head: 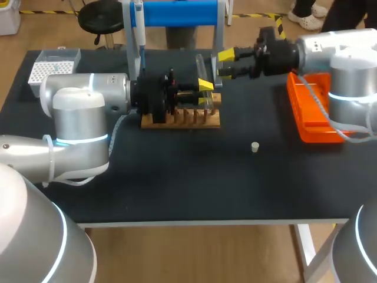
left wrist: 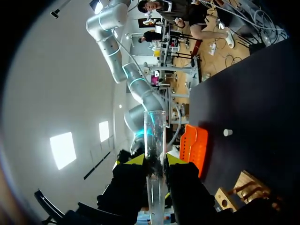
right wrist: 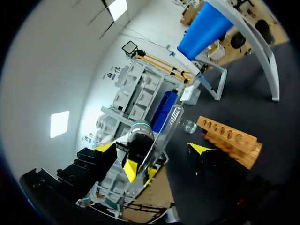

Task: Invert the test tube, pick up the pipette, mount the tip to pipette, aspirate from beaker and dispense into the tube, eject the tip, return the pipette, and cap with the stopper.

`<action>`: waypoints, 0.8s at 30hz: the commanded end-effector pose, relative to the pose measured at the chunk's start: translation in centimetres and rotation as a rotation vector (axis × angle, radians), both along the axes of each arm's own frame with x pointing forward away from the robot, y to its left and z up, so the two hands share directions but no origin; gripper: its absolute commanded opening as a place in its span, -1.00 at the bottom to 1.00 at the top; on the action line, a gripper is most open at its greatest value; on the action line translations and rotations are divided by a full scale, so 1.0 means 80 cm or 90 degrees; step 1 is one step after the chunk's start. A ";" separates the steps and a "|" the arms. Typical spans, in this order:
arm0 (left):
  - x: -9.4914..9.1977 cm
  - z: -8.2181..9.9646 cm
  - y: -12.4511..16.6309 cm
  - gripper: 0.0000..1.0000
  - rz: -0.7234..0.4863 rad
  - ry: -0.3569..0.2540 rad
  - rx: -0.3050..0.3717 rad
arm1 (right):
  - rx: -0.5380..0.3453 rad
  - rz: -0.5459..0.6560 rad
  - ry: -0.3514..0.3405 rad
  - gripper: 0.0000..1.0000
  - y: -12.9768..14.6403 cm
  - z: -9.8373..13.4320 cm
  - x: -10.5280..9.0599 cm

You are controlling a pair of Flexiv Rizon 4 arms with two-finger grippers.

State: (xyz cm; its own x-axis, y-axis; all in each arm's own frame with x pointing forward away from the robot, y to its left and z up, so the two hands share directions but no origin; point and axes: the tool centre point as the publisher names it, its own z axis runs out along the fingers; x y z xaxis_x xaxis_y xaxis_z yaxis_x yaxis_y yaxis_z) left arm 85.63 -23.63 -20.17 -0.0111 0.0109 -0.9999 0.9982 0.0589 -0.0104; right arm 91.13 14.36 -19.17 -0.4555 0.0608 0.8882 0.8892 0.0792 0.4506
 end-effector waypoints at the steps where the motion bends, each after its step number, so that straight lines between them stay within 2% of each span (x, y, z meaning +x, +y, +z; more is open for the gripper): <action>1: 0.000 0.000 -0.001 -1.00 0.002 -0.001 0.001 | -0.045 -0.058 -0.061 1.00 -0.021 0.006 -0.030; 5: 0.000 0.000 -0.001 -1.00 0.002 -0.001 0.001 | -0.109 -0.082 -0.157 1.00 -0.027 -0.003 -0.037; 7: 0.000 0.000 -0.001 -1.00 0.002 -0.001 0.001 | -0.131 -0.088 -0.191 1.00 -0.029 -0.008 -0.040; 10: 0.000 0.000 -0.001 -1.00 0.002 -0.001 0.001 | -0.148 -0.102 -0.229 1.00 -0.033 -0.012 -0.043; 15: 0.000 0.000 -0.001 -1.00 0.002 -0.001 0.001 | -0.159 -0.125 -0.262 1.00 -0.045 -0.018 -0.045; 24: 0.000 0.000 -0.001 -1.00 0.002 -0.001 0.001 | -0.229 -0.152 -0.357 1.00 -0.052 -0.040 -0.050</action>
